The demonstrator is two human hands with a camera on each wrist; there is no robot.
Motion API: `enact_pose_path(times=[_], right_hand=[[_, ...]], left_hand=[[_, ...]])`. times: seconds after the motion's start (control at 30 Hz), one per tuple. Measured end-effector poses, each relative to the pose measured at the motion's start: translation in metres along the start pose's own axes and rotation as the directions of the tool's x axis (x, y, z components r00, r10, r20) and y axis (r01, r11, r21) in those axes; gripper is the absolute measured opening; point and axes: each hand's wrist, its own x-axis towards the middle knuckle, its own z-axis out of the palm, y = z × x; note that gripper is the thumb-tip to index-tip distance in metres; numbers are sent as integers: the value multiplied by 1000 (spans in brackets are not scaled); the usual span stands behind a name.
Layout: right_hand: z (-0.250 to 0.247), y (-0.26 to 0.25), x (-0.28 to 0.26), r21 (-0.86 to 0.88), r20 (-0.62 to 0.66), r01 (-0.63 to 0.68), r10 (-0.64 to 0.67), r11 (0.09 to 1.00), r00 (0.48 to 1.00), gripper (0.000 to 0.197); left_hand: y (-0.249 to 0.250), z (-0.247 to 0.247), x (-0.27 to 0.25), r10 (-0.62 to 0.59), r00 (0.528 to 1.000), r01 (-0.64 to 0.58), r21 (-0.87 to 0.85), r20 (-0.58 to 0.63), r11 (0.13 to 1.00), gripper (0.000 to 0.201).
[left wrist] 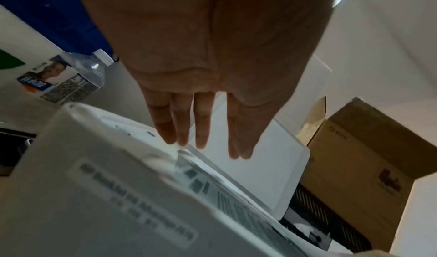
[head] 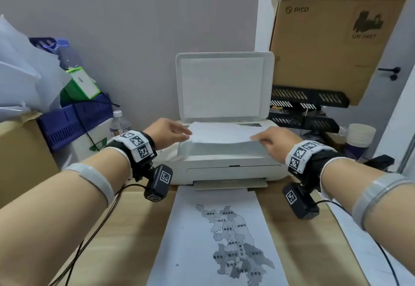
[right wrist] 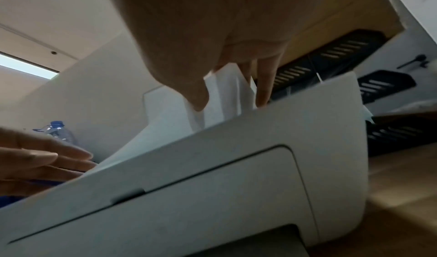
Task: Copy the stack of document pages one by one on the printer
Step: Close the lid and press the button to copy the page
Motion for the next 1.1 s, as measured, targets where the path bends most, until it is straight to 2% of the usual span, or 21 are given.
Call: enact_pose_path(times=[0.1,0.23,0.3,0.37,0.43,0.53,0.67,0.8,0.93,1.1], right_hand=[[15,2,4,42,76,2,-5,999,997,37],[19,5,6,122,149,-53,35,991,988,40],[19,8,7,160,179,-96,67,982,982,42],[20,13,8,115,211,-120,94,986,973,40],[22,18,6,50,201,-157,144,986,969,41],[24,18,1,48,126,-206,199,977,972,38],[29,14,-4,14,98,-198,196,980,976,38],[34,14,-7,-15,93,-181,181,983,979,37],[35,14,-7,-24,113,-180,181,983,977,47],[36,14,-9,-28,72,-179,180,984,981,41]], left_hand=[[4,11,1,-20,999,16,123,38,992,27],[13,21,2,-85,982,43,235,169,971,35],[18,25,2,-105,972,22,367,208,930,37],[23,26,2,-118,969,8,446,219,895,38],[25,25,1,-124,964,3,459,235,888,35],[26,23,1,-127,959,3,438,253,899,29],[26,23,0,-124,959,1,435,254,900,28],[23,25,-1,-155,952,17,462,263,887,36],[23,27,-1,-164,951,19,480,261,877,38],[26,26,-4,-163,949,14,481,269,877,39]])
